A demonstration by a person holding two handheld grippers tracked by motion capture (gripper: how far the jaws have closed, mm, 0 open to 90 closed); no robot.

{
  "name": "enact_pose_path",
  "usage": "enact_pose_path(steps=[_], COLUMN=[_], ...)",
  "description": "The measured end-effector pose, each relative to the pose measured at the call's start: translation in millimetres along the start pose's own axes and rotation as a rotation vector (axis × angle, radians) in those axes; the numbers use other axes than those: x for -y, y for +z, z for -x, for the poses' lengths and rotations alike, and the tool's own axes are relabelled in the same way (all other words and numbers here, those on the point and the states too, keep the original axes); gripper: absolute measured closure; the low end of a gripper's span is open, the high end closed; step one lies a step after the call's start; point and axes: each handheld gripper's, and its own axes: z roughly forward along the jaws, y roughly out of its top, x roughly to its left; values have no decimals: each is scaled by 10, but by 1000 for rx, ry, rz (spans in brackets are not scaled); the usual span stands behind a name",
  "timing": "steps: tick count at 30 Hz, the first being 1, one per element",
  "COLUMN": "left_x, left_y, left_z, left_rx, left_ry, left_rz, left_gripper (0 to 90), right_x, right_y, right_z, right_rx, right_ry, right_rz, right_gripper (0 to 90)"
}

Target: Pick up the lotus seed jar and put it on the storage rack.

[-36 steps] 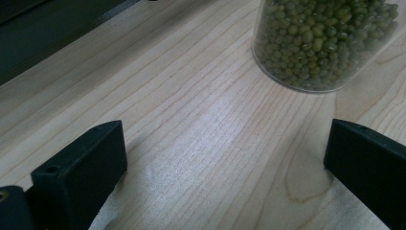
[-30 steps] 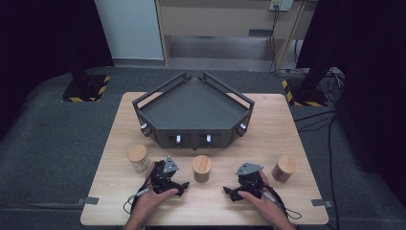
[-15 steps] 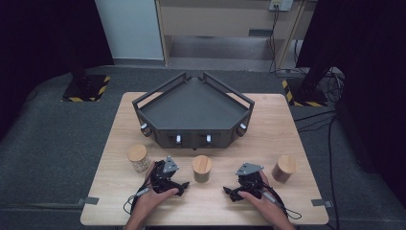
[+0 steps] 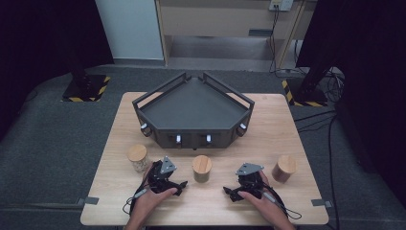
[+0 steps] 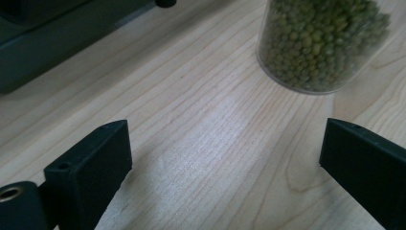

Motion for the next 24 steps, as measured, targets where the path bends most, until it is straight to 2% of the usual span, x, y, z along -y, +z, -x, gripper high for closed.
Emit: enact_pose_path(steps=[24], left_x=[-52], left_y=[-320], left_z=[23], left_rx=[-10], left_ry=[3], left_rz=[57], left_gripper=[35], right_x=[1], right_y=[-1], right_z=[-1], right_rx=[0], right_ry=[0], right_rz=[0], right_gripper=[9])
